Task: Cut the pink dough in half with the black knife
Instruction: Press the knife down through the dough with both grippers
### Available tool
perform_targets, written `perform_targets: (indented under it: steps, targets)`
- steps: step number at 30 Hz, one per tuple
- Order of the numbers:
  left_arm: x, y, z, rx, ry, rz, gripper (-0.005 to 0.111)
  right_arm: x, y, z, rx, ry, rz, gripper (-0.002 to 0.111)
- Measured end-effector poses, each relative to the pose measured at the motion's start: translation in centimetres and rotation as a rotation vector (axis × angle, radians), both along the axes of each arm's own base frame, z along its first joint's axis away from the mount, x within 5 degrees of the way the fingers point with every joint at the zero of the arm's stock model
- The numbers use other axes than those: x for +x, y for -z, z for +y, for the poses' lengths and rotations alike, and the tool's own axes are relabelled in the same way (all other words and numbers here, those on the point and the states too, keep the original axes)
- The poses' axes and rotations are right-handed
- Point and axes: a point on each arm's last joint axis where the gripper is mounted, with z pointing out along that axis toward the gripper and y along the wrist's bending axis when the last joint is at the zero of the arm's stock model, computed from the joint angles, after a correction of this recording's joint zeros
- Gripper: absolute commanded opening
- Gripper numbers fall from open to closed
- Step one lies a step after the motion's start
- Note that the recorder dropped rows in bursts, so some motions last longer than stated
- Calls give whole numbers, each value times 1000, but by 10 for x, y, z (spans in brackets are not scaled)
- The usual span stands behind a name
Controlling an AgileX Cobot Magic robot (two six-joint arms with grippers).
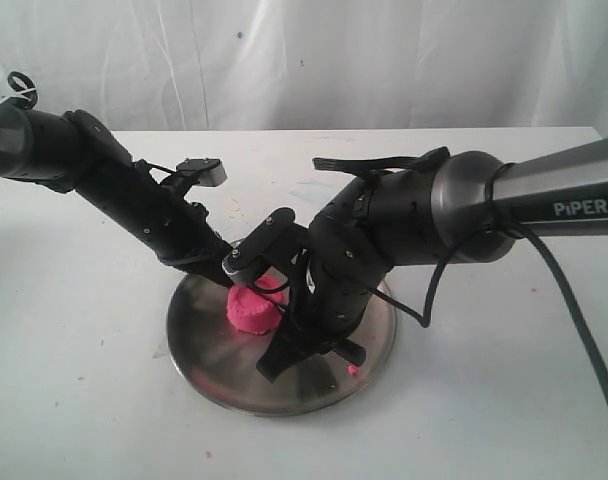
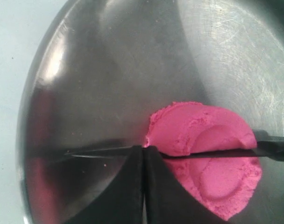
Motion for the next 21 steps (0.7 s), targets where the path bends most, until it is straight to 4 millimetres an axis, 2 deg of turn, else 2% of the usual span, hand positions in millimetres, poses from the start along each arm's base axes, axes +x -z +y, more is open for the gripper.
perform_targets:
  steps: [9, 15, 21]
  targets:
    - [0, 1, 0, 0, 1, 4, 0, 0, 1, 0, -2, 3, 7, 0]
    - [-1, -14, 0, -1, 5, -33, 0, 0, 12, 0, -23, 3, 27, 0]
    - [-2, -14, 1, 0, 6, -35, 0, 0, 12, 0, -23, 1, 27, 0]
